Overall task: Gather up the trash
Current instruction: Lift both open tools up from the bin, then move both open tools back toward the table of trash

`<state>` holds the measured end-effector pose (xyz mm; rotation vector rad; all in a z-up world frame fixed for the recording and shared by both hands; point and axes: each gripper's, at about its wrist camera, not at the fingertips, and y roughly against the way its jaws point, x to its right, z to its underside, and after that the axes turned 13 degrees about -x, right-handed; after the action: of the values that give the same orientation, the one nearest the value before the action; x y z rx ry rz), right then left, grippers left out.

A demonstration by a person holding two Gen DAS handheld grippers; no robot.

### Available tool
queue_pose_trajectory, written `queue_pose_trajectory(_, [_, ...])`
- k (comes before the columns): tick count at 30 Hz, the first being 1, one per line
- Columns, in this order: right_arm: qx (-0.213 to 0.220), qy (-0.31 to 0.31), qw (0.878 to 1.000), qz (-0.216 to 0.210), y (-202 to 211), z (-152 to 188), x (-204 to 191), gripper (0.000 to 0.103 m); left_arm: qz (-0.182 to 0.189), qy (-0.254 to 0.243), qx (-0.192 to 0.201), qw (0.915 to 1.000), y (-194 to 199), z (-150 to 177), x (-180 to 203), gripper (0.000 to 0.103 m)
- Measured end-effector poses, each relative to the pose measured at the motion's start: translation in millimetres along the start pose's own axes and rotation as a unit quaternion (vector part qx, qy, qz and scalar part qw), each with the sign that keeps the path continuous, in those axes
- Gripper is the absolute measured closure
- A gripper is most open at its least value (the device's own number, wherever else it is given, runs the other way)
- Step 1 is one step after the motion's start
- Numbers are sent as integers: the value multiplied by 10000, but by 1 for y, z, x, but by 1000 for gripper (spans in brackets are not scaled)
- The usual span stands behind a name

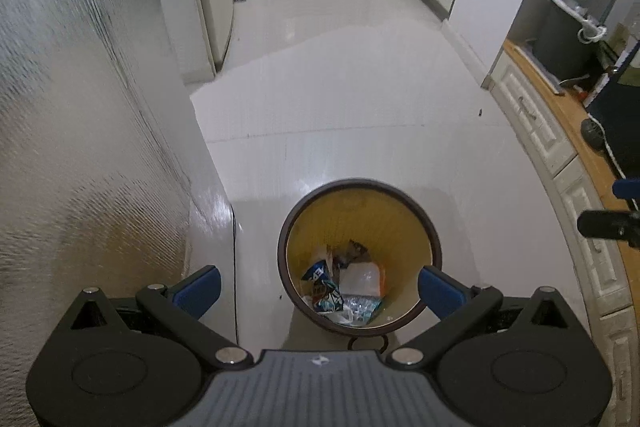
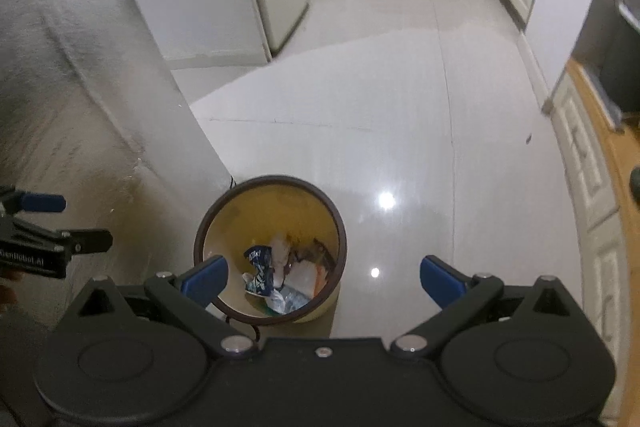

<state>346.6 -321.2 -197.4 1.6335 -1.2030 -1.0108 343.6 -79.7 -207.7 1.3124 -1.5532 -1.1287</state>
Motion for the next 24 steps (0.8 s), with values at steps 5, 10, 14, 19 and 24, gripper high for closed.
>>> queue_pose_trajectory(5, [392,-28,9992,-74,30,6,-2,0,-4,-6,323,9995,33,11,3,0])
queue_pose_trajectory(10, [833,72,9964,-119,66,16,-12,0,3,0,724,9974,67,18,7,0])
queue_pose_trajectory(14, [1146,132,9933,-110,93,24,-19,0,49,-20,1108,9938,100,25,10,0])
queue_pose_trajectory(19, [1600,118,9870,-45,128,34,-23,0,97,-45,1607,9869,143,36,16,0])
queue_pose_trajectory(24, [2171,-1,9761,-79,164,42,-27,0,95,-65,2207,9753,192,46,20,0])
